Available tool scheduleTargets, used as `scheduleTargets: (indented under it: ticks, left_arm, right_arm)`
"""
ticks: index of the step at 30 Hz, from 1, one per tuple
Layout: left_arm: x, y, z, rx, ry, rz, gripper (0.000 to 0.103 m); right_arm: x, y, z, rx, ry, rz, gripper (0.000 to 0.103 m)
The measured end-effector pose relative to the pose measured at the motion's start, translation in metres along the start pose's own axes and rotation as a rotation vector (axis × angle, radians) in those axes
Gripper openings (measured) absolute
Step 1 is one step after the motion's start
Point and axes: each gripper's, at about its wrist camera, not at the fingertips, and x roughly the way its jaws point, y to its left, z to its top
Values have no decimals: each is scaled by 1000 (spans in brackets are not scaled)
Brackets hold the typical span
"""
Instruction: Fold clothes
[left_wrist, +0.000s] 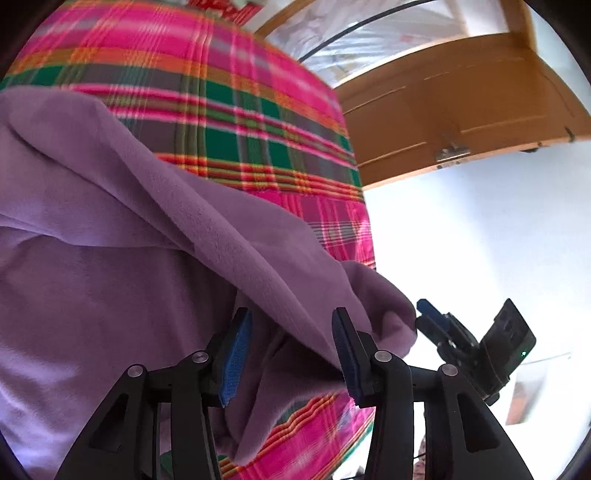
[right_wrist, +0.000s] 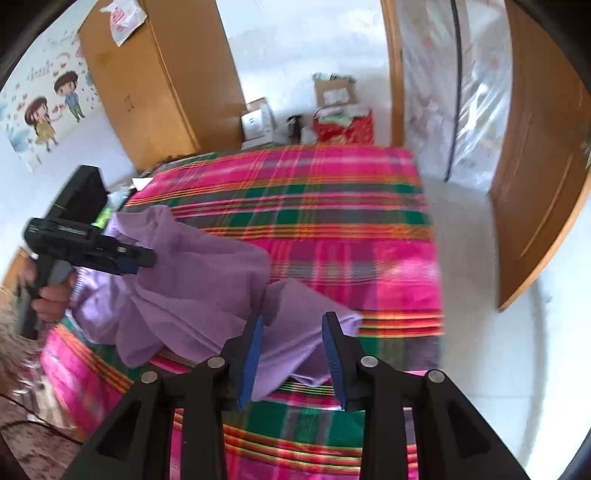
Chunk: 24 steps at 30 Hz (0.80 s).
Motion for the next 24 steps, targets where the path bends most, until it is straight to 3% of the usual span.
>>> scheduleTargets:
  ticks: [4, 8, 9, 11, 14, 17, 24]
  left_arm:
    - [9, 7, 11, -73, 16, -30, 40]
    - [14, -2, 17, -29, 11, -1, 32]
    - [13, -4, 18, -22, 10, 1, 32]
    - [14, -6, 21, -13, 12, 5, 16]
    - [12, -9, 24, -5, -4, 10, 12]
    - [6, -11, 30, -7, -30, -1, 9]
    - [-19, -21, 44, -8, -135, -49, 7]
  right_arm:
    - [22, -8, 1, 46, 55, 22, 36]
    - [29, -16, 4, 88, 62, 57, 35]
    - [30, -17, 5, 93, 64, 62, 29]
    - [32, -19, 7, 103, 66, 71, 20]
    - [34, -22, 10, 114, 58, 72, 11]
    - [29, -25, 13, 113, 20, 54, 9]
    - [3, -31, 27, 132, -162, -28, 9]
